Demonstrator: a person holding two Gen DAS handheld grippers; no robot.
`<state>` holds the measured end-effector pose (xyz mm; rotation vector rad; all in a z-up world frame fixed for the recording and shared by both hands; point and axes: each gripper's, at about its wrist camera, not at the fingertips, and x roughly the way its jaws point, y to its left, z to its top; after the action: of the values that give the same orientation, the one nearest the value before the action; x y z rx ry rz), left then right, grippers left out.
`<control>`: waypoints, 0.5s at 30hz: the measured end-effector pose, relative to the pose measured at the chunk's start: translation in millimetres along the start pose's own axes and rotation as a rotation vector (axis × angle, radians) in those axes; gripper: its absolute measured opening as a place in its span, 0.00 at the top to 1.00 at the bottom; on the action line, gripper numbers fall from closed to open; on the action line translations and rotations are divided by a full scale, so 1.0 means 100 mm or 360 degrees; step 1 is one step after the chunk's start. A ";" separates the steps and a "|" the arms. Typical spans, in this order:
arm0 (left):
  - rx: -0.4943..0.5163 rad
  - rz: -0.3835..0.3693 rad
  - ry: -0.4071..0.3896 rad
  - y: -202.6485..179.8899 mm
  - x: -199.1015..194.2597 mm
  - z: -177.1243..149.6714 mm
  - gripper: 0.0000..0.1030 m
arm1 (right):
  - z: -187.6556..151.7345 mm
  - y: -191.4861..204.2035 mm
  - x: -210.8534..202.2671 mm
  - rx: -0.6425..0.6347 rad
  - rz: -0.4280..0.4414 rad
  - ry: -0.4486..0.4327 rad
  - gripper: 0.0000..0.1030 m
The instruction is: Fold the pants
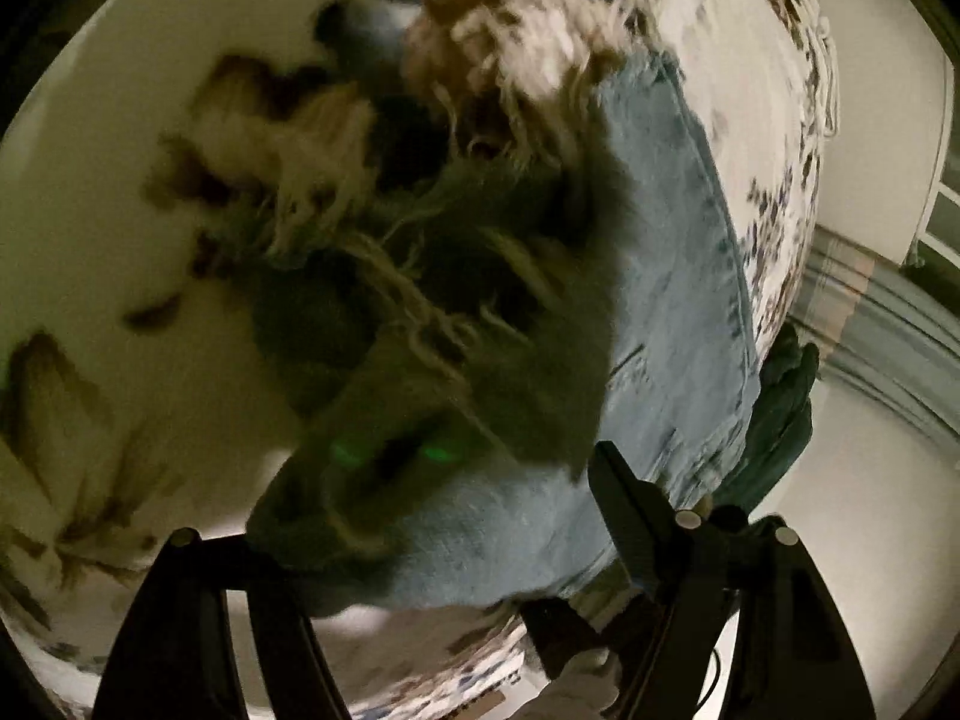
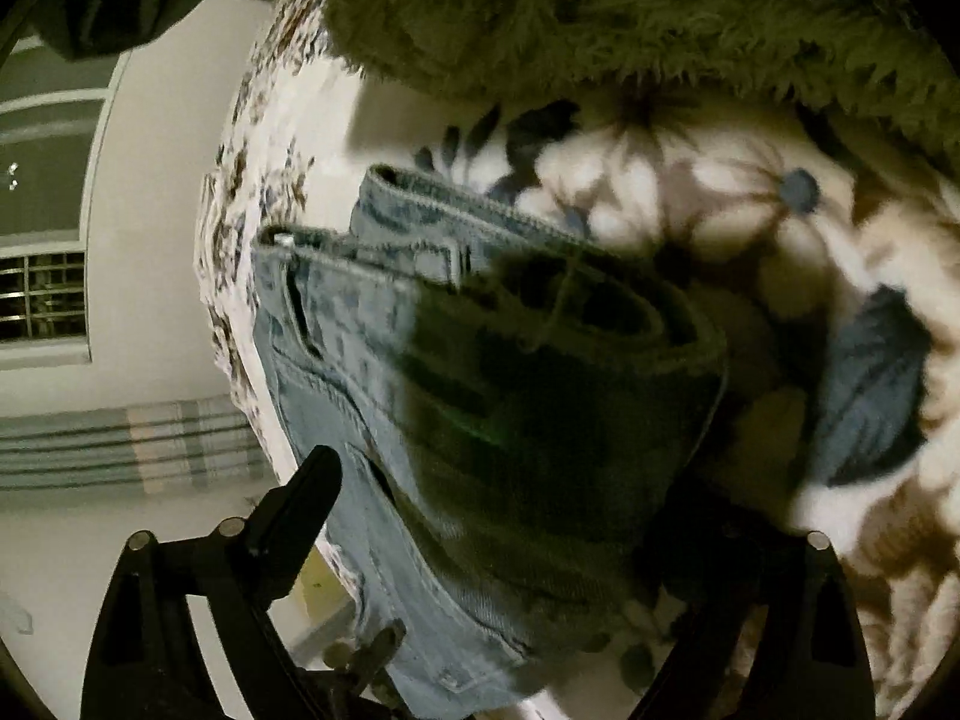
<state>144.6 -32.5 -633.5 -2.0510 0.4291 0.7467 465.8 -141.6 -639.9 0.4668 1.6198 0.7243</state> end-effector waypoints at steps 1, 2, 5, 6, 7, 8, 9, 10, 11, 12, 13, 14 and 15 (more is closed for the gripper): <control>-0.0001 -0.0006 -0.0010 -0.01 0.01 0.01 0.35 | 0.02 -0.01 -0.01 0.0004 -0.0001 -0.0013 0.22; -0.0005 -0.0010 -0.0022 -0.04 0.02 0.03 0.43 | 0.02 -0.03 -0.01 0.0006 -0.0014 -0.0034 0.29; 0.0028 0.0008 -0.0036 -0.11 0.00 0.11 0.69 | 0.00 -0.13 -0.01 0.0043 -0.0018 -0.0083 0.59; 0.0052 0.0008 -0.0035 -0.15 0.00 0.12 0.72 | -0.01 -0.16 -0.03 0.0061 0.0008 -0.0094 0.65; 0.0082 0.0007 -0.0033 -0.18 -0.01 0.13 0.73 | -0.02 -0.17 -0.05 0.0062 0.0015 -0.0104 0.70; 0.0124 0.0010 -0.0034 -0.22 -0.03 0.13 0.74 | -0.03 -0.14 -0.07 0.0044 0.0005 -0.0118 0.72; 0.0170 0.0008 -0.0035 -0.27 -0.06 0.13 0.75 | -0.04 -0.11 -0.08 0.0027 -0.0006 -0.0130 0.76; 0.0211 0.0006 -0.0033 -0.31 -0.09 0.13 0.75 | -0.06 -0.06 -0.10 0.0012 -0.0022 -0.0146 0.78; 0.0246 0.0005 -0.0032 -0.36 -0.12 0.13 0.76 | -0.09 -0.05 -0.13 0.0006 -0.0031 -0.0156 0.79; 0.0281 0.0001 -0.0029 -0.42 -0.16 0.13 0.76 | -0.11 -0.01 -0.16 0.0005 -0.0033 -0.0169 0.81; 0.0323 0.0002 -0.0024 -0.49 -0.21 0.13 0.76 | -0.15 0.03 -0.19 0.0010 -0.0034 -0.0184 0.82; 0.0357 0.0009 -0.0022 -0.56 -0.26 0.14 0.76 | -0.17 0.09 -0.23 0.0030 -0.0028 -0.0200 0.83; 0.0391 0.0011 -0.0018 -0.65 -0.32 0.14 0.76 | -0.20 0.13 -0.25 0.0042 -0.0022 -0.0210 0.83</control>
<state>151.2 15.3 -578.4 -1.8155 0.4966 0.6740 449.4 -152.8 -611.3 0.5113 1.5090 0.6490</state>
